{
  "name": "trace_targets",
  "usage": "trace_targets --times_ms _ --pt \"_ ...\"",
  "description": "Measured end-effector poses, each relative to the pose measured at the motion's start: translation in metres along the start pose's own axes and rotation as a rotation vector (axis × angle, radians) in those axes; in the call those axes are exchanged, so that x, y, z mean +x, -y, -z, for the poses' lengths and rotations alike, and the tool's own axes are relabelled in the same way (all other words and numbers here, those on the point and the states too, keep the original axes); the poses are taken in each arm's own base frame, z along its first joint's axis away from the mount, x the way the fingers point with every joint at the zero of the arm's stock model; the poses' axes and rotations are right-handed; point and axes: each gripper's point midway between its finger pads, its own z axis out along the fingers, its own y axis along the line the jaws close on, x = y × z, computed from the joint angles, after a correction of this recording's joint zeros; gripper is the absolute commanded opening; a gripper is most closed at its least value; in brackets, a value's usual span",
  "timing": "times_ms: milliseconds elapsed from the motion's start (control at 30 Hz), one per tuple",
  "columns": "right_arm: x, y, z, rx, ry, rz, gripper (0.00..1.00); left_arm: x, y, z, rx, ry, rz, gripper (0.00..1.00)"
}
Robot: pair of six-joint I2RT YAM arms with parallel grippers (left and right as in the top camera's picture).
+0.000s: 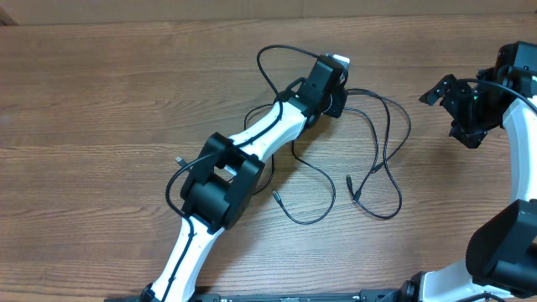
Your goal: Untangle cables
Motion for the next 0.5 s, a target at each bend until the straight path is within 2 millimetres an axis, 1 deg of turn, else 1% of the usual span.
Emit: trace_targets --times_ms 133,200,267,300,467,500 --pt "0.000 0.000 0.000 0.000 0.000 0.000 1.00 0.023 -0.007 -0.018 -0.018 -0.046 0.001 0.29" --pt "0.000 0.000 0.000 0.000 0.000 0.000 1.00 0.025 -0.008 -0.019 -0.020 -0.044 0.001 0.29" --pt "0.000 0.000 0.000 0.000 0.000 0.000 1.00 0.025 -0.008 -0.019 -0.022 -0.043 0.001 0.27" --pt "0.000 0.000 0.000 0.000 0.000 0.000 1.00 0.025 -0.008 -0.019 -0.022 -0.043 0.001 0.24" --pt "0.000 0.000 0.000 0.000 0.000 0.000 1.00 0.025 -0.008 -0.019 -0.023 -0.046 0.001 0.22" --pt "0.000 0.000 0.000 0.000 0.000 0.000 1.00 0.025 -0.008 -0.019 -0.023 -0.046 0.000 0.20"
